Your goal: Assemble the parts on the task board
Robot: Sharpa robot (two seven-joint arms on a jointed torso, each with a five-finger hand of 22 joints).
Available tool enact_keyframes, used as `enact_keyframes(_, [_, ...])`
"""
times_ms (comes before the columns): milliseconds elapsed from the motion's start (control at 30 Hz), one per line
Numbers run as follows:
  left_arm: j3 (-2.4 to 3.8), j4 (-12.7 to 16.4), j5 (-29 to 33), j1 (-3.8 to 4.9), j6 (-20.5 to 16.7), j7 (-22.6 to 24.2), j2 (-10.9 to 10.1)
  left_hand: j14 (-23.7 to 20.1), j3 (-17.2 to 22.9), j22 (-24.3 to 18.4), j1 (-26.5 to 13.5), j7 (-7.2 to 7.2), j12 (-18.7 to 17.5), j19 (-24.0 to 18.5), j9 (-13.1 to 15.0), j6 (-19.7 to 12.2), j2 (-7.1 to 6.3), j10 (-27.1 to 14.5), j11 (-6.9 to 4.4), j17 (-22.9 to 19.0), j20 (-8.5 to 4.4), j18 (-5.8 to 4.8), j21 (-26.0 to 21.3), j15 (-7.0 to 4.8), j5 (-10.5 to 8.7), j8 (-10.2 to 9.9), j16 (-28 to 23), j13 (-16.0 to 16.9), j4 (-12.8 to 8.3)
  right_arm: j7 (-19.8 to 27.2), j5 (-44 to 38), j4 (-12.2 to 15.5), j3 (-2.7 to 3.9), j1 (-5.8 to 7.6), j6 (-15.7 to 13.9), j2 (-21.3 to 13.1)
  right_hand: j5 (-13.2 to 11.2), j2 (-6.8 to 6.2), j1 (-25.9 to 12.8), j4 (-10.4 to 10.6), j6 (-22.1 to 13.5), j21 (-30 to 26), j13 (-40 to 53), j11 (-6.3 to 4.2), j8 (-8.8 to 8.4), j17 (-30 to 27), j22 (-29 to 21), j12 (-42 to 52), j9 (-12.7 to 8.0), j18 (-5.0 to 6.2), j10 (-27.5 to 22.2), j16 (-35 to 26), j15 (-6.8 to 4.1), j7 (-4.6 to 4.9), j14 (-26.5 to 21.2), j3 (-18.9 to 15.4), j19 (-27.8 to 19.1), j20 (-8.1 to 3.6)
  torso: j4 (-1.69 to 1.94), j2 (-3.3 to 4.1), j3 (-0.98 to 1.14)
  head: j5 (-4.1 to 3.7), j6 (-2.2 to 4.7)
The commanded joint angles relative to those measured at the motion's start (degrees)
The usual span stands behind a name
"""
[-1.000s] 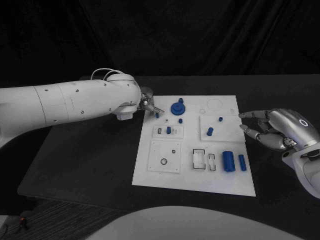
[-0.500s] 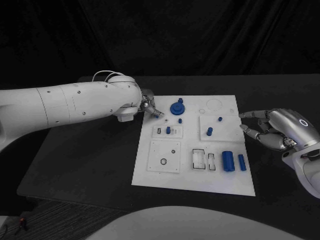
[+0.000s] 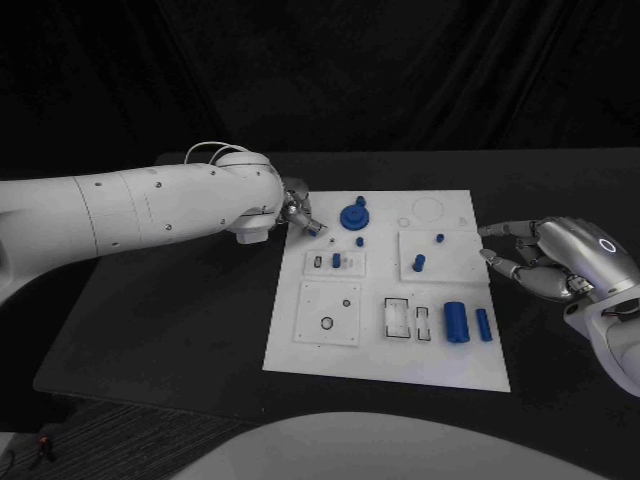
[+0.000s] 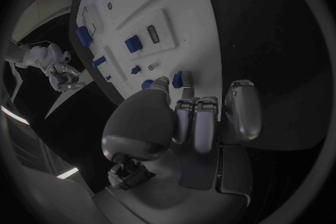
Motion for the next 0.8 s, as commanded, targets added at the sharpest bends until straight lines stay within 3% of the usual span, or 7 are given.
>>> enact_keyframes(33, [0.04,0.09,0.43,-0.10,-1.42,1.71,0.02,5.95,0.67,9.94,0.98,-0.17,-0.34,-0.49,-0.08,0.25,-0.15,5.53,-0.04,15.10,0.01,-0.03,-0.37,-0.06,3.00,-0.30,0.15,14.68,-0.05,-1.09,-0.16,0.11,0.03,-0.12,0.20,-0.02,0.30,-0.23,0.09,0.06,0.37,0.23,15.10,0.37,0.11,6.29,11.73,0.31,0.08,-0.56,5.96,0.00,0.41,0.05,4.59,0.41,1.65,0.39,-0.01,-0.01,0.00,0.09,-0.01])
enact_keyframes(67, [0.04,0.11,0.43,-0.10,-1.50,1.77,0.00,5.95,1.00,9.94,1.21,-0.23,-0.32,-0.51,-0.10,0.36,-0.21,5.55,-0.10,15.10,-0.04,-0.03,-0.38,-0.10,5.06,-0.35,0.15,14.70,0.02,-1.10,-0.16,0.10,0.03,-0.12,0.24,0.00,0.33,-0.22,0.14,0.02,0.41,0.22,15.10,0.37,0.11,6.28,11.72,0.31,0.08,-0.55,5.96,-0.01,0.42,0.06,4.58,0.47,1.64,0.39,-0.01,-0.01,-0.01,0.13,-0.01])
enact_keyframes(300, [0.04,0.01,0.43,-0.11,-1.78,1.92,-0.09,5.95,3.49,9.95,1.94,-0.56,-0.35,-0.53,0.08,0.74,-1.03,5.52,-0.39,15.10,-0.25,-0.03,-0.32,-0.34,13.27,-0.36,0.15,14.68,0.08,-1.19,-0.16,0.03,0.03,-0.12,0.63,0.05,0.36,-0.21,0.19,-0.01,0.45,0.19,15.10,0.38,0.11,6.19,11.71,0.31,0.08,-0.55,5.96,-0.07,0.42,0.06,4.57,0.53,1.63,0.39,0.01,0.01,-0.02,0.11,-0.01])
enact_keyframes(500, [0.04,-0.02,0.43,-0.11,-1.64,2.10,-0.12,5.95,7.08,9.95,3.14,-0.94,-0.35,-0.54,0.68,1.22,-2.12,5.51,-0.72,15.10,-0.49,-0.02,-0.29,-0.60,13.84,0.22,0.15,14.68,-0.04,-1.27,-0.16,-0.02,0.03,-0.16,0.84,0.04,0.39,-0.19,0.27,-0.07,0.51,0.15,15.10,0.38,0.12,6.16,11.70,0.31,0.08,-0.54,5.96,-0.08,0.42,0.06,4.56,0.63,1.61,0.40,0.02,0.00,0.00,0.11,-0.01])
enact_keyframes(633, [0.04,0.05,0.43,-0.11,-1.29,2.27,-0.14,5.95,14.50,9.95,5.50,-1.38,-0.41,-0.53,1.32,2.07,-5.80,5.48,-1.14,15.10,-0.90,-0.05,-0.22,-1.02,9.64,0.76,0.15,14.64,-0.20,-1.28,-0.16,-0.04,0.03,-0.22,0.89,0.05,0.41,-0.18,0.34,-0.13,0.53,0.10,15.10,0.39,0.10,6.18,11.68,0.31,0.08,-0.53,5.96,-0.07,0.43,0.06,4.56,0.72,1.59,0.40,0.01,0.00,-0.02,0.17,-0.01])
enact_keyframes(700, [0.04,0.09,0.43,-0.11,-1.02,2.30,-0.15,5.95,23.41,9.95,5.52,-1.42,-0.45,-0.51,1.43,2.35,-9.04,5.45,-1.17,15.10,-1.05,-0.06,-0.17,-1.18,2.83,0.57,0.15,14.61,-0.24,-1.29,-0.16,-0.06,0.03,-0.27,0.90,0.06,0.41,-0.18,0.34,-0.13,0.53,0.10,15.10,0.39,0.10,6.18,11.68,0.31,0.08,-0.53,5.96,-0.07,0.43,0.06,4.56,0.72,1.59,0.40,0.01,-0.02,-0.02,0.18,-0.01])
enact_keyframes(800, [0.04,0.13,0.43,-0.11,-0.86,2.32,-0.19,5.95,29.69,9.95,3.67,-1.43,-0.40,-0.51,1.82,2.67,-11.66,5.49,-1.21,15.10,-1.02,-0.06,-0.19,-1.02,1.62,0.72,0.15,14.64,-0.79,-1.29,-0.16,-0.08,0.03,-0.33,0.89,0.06,0.41,-0.18,0.34,-0.13,0.53,0.10,15.10,0.39,0.10,6.18,11.68,0.31,0.08,-0.53,5.96,-0.07,0.43,0.06,4.56,0.72,1.59,0.40,0.00,-0.01,-0.03,0.18,-0.01])
